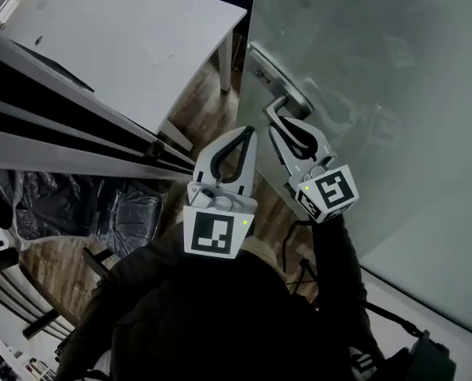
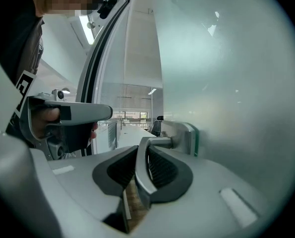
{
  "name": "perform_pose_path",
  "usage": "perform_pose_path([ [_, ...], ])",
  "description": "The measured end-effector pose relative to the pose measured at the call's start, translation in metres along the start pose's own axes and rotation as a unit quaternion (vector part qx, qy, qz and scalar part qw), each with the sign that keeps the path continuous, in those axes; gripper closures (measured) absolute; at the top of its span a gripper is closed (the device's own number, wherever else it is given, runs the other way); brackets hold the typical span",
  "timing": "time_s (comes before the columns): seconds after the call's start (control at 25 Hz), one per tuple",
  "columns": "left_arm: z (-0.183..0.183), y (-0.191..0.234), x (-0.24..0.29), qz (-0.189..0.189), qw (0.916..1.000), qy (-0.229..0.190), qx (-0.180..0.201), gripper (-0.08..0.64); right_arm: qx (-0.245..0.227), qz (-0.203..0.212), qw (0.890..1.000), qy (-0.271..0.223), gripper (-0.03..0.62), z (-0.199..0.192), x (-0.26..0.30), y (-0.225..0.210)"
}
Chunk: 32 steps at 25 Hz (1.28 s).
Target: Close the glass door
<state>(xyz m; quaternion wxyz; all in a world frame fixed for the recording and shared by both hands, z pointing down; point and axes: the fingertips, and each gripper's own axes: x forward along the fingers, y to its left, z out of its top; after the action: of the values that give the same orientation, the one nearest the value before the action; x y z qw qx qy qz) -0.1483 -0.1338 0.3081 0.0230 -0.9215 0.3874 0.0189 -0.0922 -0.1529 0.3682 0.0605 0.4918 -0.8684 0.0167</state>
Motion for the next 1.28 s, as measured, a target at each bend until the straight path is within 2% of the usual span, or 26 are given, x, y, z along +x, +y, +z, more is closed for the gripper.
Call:
perform_pose_path([
  [0.36,-0.003,0.002,-0.058,0.063,0.9980,0.005,0.004,0.563,-0.005,0.039,0.999,0.004,0.529,-0.007,0.003,0.061],
  [0.6,-0.007,-0.009,-0.080,0.114,0.9932,0.023,0.003,0.563,-0.007,0.070,0.997,-0.001,0.528,-0.003,-0.001,0.071],
  [0.76,-0.005,-0.002,-0.108,0.141,0.9898,0.018,0.004,0.563,-0.010,0.086,0.996,0.003,0.528,-0.007,-0.003,0.091],
  [1.28,-0.004,0.009,-0.128,0.158,0.9872,0.011,0.017,0.563,-0.007,0.115,0.993,0.006,0.529,-0.023,0.000,0.119],
])
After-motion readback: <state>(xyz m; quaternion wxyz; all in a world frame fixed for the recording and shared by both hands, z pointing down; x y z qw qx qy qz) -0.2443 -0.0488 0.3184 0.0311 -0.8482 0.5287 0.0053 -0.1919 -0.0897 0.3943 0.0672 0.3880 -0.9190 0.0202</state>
